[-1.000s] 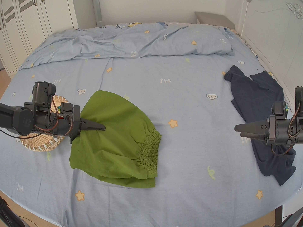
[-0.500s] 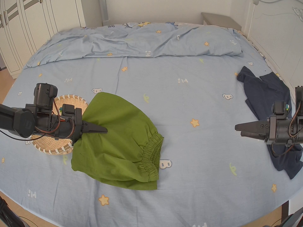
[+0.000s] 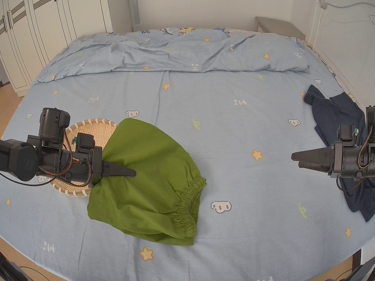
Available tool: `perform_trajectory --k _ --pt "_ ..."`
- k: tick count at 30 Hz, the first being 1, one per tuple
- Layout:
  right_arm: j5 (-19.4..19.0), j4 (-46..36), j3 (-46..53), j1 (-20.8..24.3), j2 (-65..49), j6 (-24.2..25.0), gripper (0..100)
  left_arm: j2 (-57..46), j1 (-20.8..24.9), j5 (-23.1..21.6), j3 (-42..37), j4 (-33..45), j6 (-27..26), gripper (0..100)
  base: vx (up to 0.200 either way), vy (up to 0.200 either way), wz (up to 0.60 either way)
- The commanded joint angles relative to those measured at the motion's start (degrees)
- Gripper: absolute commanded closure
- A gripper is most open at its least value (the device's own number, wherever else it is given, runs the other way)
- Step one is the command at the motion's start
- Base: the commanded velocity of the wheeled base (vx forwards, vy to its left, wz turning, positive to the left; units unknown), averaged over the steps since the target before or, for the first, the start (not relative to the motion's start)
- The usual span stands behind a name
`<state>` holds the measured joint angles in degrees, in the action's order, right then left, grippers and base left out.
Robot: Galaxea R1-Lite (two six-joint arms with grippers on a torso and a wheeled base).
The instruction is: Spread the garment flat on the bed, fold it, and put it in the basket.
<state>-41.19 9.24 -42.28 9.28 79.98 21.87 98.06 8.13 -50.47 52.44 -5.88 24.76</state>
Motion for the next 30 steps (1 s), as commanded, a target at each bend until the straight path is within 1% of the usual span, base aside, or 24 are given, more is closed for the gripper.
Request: perform_trajectory --k 1,4,5,8,9,10,11,12,15,17,18,22,23,24,25,28,30 --pt "-0.03 -0.01 0.0 0.04 0.0 0.01 0 -5.95 2.77 1.25 -2.43 0.69 -1.2 100 0.0 0.0 0.0" --pt "-0.03 -0.01 0.09 0.13 -0.09 0.01 0 -8.59 3.91 1.69 -2.96 2.1 -2.43 100 0.0 0.0 0.0" --pt "-0.03 -0.01 0.09 0.13 -0.27 0.01 0 -11.14 4.44 1.78 -3.31 3.94 -4.81 100 0.0 0.0 0.0" --pt "-0.03 -0.01 0.09 0.13 -0.44 0.01 0 -14.39 4.44 1.95 -3.31 6.93 -9.55 100 0.0 0.0 0.0" --pt "-0.03 -0.01 0.09 0.13 -0.44 0.01 0 -14.57 4.44 2.04 -3.31 7.11 -9.82 100 0.0 0.0 0.0" --pt "-0.03 -0.01 0.09 0.13 -0.53 0.01 0 -16.06 4.26 2.83 -3.4 7.9 -12.28 100 0.0 0.0 0.0" --pt "-0.03 -0.01 0.18 0.13 -0.53 0.01 0 -16.23 4.09 3.18 -3.4 7.99 -12.72 100 0.0 0.0 0.0" --pt "-0.03 -0.01 0.18 0.22 -0.53 0.01 0 -17.29 3.73 5.56 -3.31 7.81 -14.3 100 0.0 0.0 0.0" --pt "-0.03 -0.01 0.18 0.3 -0.53 0.01 0 -18.78 3.12 10.92 -3.14 6.84 -15.09 100 0.0 0.0 0.0" --pt "-0.03 -0.01 0.09 0.22 -0.71 0.01 0 -19.4 2.15 13.82 -3.31 4.29 -16.15 100 0.0 0.0 0.0" --pt "-0.03 -0.01 0.09 0.13 -0.79 0.01 0 -19.66 1.01 14.52 -3.49 2.18 -16.67 100 0.0 0.0 0.0" --pt "-0.03 -0.01 0.0 -0.14 -1.32 0.01 0 -19.75 -5.05 14.08 -5.42 -6.25 -16.85 100 0.0 0.0 0.0" --pt "-0.03 -0.01 0.0 -0.14 -1.32 0.01 0 -19.66 -5.41 14.08 -5.51 -6.96 -16.76 100 0.0 0.0 0.0" --pt "-0.03 -0.01 0.0 -0.14 -1.41 0.01 0 -19.49 -7.52 13.91 -5.95 -11.17 -16.23 100 0.0 0.0 0.0" --pt "-0.03 -0.01 0.0 -0.14 -1.41 0.01 0 -19.4 -8.83 13.47 -6.3 -13.28 -15.79 100 0.0 0.0 0.0" --pt "-0.03 -0.01 0.0 -0.05 -1.41 0.01 0 -18.61 -12.09 11.18 -6.74 -16.89 -14.12 100 0.0 0.0 0.0" --pt "-0.03 -0.01 0.0 -0.14 -1.41 0.01 0 -17.64 -13.49 9.69 -6.48 -17.94 -13.25 100 0.0 0.0 0.0"
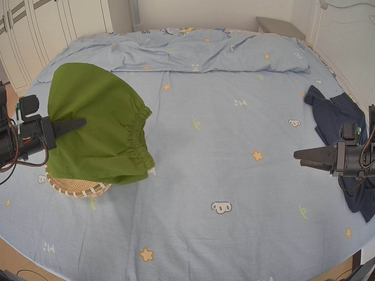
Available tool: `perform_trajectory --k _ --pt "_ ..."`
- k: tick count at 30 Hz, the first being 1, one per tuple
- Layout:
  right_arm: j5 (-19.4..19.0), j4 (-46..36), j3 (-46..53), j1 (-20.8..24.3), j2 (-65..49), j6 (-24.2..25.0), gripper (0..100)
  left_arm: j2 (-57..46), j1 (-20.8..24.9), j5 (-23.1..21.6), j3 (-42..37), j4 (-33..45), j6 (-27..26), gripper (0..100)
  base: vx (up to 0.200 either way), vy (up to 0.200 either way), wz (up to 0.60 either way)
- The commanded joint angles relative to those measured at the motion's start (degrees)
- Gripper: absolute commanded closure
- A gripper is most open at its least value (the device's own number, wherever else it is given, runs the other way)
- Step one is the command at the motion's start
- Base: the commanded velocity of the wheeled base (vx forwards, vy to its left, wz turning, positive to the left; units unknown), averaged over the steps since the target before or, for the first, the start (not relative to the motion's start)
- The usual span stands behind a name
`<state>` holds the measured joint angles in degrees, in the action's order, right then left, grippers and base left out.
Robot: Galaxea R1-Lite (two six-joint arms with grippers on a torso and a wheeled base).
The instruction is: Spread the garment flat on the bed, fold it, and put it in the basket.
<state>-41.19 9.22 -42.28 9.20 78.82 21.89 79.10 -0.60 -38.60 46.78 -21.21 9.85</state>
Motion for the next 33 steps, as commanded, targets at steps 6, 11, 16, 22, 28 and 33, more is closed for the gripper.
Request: perform_trajectory --k 6,11,16,22,28,33 --pt "-0.03 0.01 -0.09 -0.15 -0.34 -0.01 0 7.91 -10.21 -3.42 -0.28 -6.83 3.07 100 0.0 0.0 0.0" --pt "-0.03 0.01 0.0 -0.15 -0.34 -0.01 0 16.87 -13.29 -3.33 -0.19 -12.45 3.07 100 0.0 0.0 0.0" --pt "-0.12 -0.08 0.0 -0.15 -1.22 -0.01 0 22.67 -15.4 -2.8 0.07 -15.88 2.98 100 0.0 0.0 0.0" --pt "-0.03 -0.25 0.0 0.02 -1.39 -0.01 0 28.74 -16.01 -1.48 3.5 -11.31 2.98 100 0.0 0.0 0.0" --pt "-0.12 -0.34 0.09 0.2 -1.3 -0.01 0 29.44 -14.87 8.27 13.87 11.02 2.19 100 0.0 0.0 0.0" --pt "-0.12 -0.34 0.18 0.2 -1.3 -0.01 0 31.11 -14.87 9.42 16.33 14.44 2.28 100 0.0 0.0 0.0"
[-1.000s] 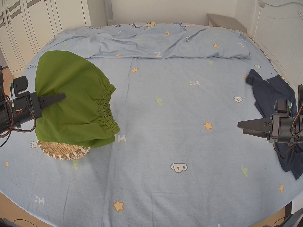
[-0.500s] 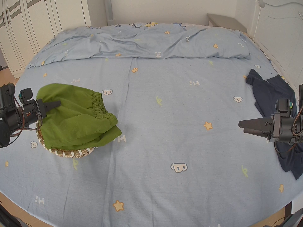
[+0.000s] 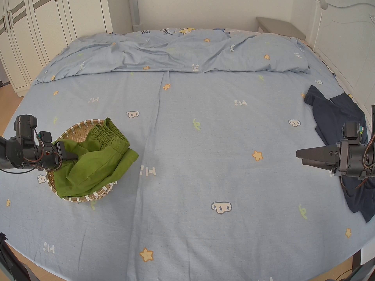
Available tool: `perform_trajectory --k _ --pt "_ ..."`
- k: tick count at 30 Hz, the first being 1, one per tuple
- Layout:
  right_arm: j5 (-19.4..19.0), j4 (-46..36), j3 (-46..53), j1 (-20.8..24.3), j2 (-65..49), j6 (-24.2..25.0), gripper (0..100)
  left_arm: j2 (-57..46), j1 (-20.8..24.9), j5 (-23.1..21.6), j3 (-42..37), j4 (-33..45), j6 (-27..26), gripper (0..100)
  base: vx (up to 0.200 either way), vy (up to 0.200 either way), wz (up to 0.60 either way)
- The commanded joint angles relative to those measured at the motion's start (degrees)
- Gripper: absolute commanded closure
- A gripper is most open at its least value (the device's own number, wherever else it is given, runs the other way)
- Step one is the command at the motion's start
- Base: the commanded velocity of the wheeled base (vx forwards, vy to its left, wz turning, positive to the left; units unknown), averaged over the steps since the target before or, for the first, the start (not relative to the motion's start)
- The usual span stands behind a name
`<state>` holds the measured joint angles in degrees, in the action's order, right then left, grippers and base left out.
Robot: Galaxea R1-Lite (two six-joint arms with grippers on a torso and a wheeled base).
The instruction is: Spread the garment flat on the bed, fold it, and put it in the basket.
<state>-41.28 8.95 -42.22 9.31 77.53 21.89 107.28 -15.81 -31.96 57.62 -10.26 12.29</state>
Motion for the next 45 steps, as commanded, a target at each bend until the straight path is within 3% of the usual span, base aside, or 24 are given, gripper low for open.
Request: perform_trajectory --k 1,4,5,11,13,15,18,25,31,35,38,39,41,45 --pt "-0.03 -0.07 0.03 0.09 -0.01 -0.01 0 2.94 0.34 2.87 5.57 3.58 -0.07 100 0.0 0.0 0.0" --pt "0.06 0.02 0.03 0.09 -0.01 -0.01 0 2.23 0.34 2.87 5.48 3.85 0.1 100 0.0 0.0 0.0" --pt "0.06 0.02 0.03 0.0 -0.01 -0.01 0 2.06 0.43 2.96 5.39 3.85 0.1 0 0.0 0.0 0.0" --pt "0.06 0.02 0.03 -0.09 -0.01 -0.01 0 -2.95 1.57 6.74 4.69 5.17 0.02 0 0.0 0.0 0.0" --pt "-0.03 0.02 -0.06 -0.17 -0.01 -0.01 0 -4.62 2.63 10.34 5.04 7.54 -0.25 0 0.0 0.0 0.0" --pt "-0.03 0.02 -0.06 -0.26 -0.01 -0.01 0 -6.73 3.95 16.85 5.83 11.06 -0.42 0 0.0 0.0 0.0" --pt "-0.03 0.02 -0.06 -0.26 -0.01 -0.01 0 -9.02 5.0 21.77 6.45 13.16 -0.42 0 0.0 0.0 0.0" --pt "0.06 0.1 -0.15 -0.35 -0.28 -0.01 0 -17.54 5.53 22.65 6.54 17.91 -0.69 0 0.0 0.0 0.0" --pt "0.14 0.02 0.91 0.35 -10.74 -0.1 0 -30.11 7.2 22.47 7.77 27.05 -1.04 0 0.0 0.0 0.0" --pt "0.32 0.1 4.69 -0.44 -19.0 -0.71 0 -40.22 15.37 22.3 4.34 31.53 0.9 0 0.0 0.0 0.0" --pt "0.76 0.54 9.61 -0.79 -24.89 -1.59 0 -47.42 22.14 22.38 0.91 32.85 5.55 0 0.0 0.0 0.0" --pt "0.76 0.54 9.61 -0.79 -24.89 -1.59 0 -47.42 22.14 22.38 0.91 32.85 5.55 0 0.0 0.0 0.0" --pt "0.76 0.46 14.79 -0.88 -32.88 -4.32 0 -54.54 27.68 23.0 -3.04 33.03 11.0 0 0.0 0.0 0.0" --pt "0.5 -3.06 20.68 -3.6 -46.16 -4.4 0 -66.32 28.56 24.67 -7.88 36.46 15.66 0 0.0 0.0 0.0"
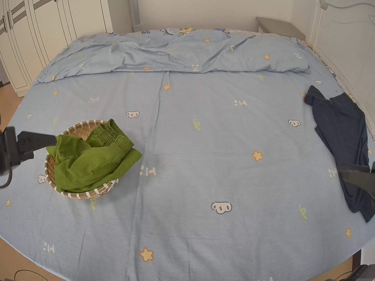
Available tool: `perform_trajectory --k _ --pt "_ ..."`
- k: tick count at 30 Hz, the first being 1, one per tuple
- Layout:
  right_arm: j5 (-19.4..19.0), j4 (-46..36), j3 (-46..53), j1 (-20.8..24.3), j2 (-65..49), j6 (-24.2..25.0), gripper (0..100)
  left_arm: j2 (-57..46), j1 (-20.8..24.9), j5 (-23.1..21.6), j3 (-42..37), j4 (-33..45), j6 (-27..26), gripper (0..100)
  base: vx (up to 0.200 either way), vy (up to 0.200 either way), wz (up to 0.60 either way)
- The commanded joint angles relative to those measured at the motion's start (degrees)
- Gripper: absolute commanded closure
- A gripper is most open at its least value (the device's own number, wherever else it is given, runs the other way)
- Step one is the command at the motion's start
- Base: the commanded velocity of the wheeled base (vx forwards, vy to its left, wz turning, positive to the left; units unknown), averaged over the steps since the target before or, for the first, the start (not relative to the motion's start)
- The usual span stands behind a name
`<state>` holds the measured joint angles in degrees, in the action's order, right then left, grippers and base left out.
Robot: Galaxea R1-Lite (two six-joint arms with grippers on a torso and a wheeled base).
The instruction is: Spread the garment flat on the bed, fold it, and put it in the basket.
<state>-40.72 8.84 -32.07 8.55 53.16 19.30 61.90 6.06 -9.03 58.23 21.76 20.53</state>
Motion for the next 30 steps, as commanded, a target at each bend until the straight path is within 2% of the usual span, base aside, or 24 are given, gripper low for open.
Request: perform_trajectory --k 1,4,5,9,12,14,16,17,18,19,20,23,24,26,27,28,30 --pt "-0.06 -5.15 11.07 -3.89 -24.86 -1.72 0 -23.32 6.33 2.79 -9.1 6.36 8.12 0 0.0 0.0 0.0" --pt "0.02 -8.66 11.24 -4.77 -28.82 -1.28 0 -26.66 5.54 4.29 -9.54 9.18 9.53 0 0.0 0.0 0.0" --pt "0.11 -13.76 10.89 -4.5 -33.48 -0.31 0 -31.76 4.84 4.99 -11.3 11.64 12.96 0 0.0 0.0 0.0" --pt "0.02 -17.19 10.63 -3.18 -36.82 0.3 0 -37.82 4.49 5.61 -14.64 12.25 16.3 0 0.0 0.0 0.0" --pt "0.02 -18.59 10.98 -2.22 -38.75 0.3 0 -43.97 1.85 7.1 -18.33 13.57 17.0 0 0.0 0.0 0.0" --pt "0.02 -19.74 11.95 -2.13 -40.51 0.39 0 -48.63 -3.16 7.36 -21.85 14.45 16.65 0 0.0 0.0 0.0" --pt "0.11 -20.53 13.53 -2.13 -42.53 0.3 0 -52.15 -5.09 7.19 -25.1 13.66 15.15 0 0.0 0.0 0.0" --pt "0.11 -20.7 14.93 -2.22 -44.81 0.39 0 -54.96 -5.44 7.01 -27.65 13.13 12.43 0 0.0 0.0 0.0" --pt "0.11 -20.7 15.02 -2.22 -45.08 0.39 0 -55.31 -5.44 6.92 -27.91 13.04 12.08 0 0.0 0.0 0.0" --pt "0.02 -20.79 16.52 -2.48 -47.45 0.39 0 -58.3 -5.0 6.84 -31.78 11.2 7.33 0 0.0 0.0 0.0" --pt "0.2 -20.79 17.22 -2.57 -47.98 0.21 0 -59.44 -5.71 7.01 -33.98 9.44 4.78 0 0.0 0.0 0.0" --pt "1.08 -20.44 18.71 -2.92 -47.89 0.04 0 -61.2 -5.88 6.75 -42.5 -0.05 -3.92 0 0.0 0.0 0.0" --pt "1.43 -20.35 18.8 -2.83 -47.89 0.04 0 -61.2 -5.88 6.84 -43.38 -1.28 -4.71 0 0.0 0.0 0.0" --pt "6.53 -19.82 21.18 -2.83 -47.8 -1.37 0 -61.2 -5.97 6.75 -52.35 -12.8 -11.39 0 0.0 0.0 0.0" --pt "9.34 -19.56 22.67 -2.83 -47.8 -2.77 0 -61.11 -5.88 6.66 -54.19 -16.84 -13.59 0 0.0 0.0 0.0" --pt "9.78 -19.56 22.84 -2.83 -47.8 -2.95 0 -61.2 -5.88 6.57 -54.54 -17.37 -13.85 0 0.0 0.0 0.0" --pt "17.95 -17.19 26.98 -2.92 -47.89 -10.33 0 -61.2 -5.97 6.13 -57.71 -23.87 -18.07 0 0.0 0.0 0.0"
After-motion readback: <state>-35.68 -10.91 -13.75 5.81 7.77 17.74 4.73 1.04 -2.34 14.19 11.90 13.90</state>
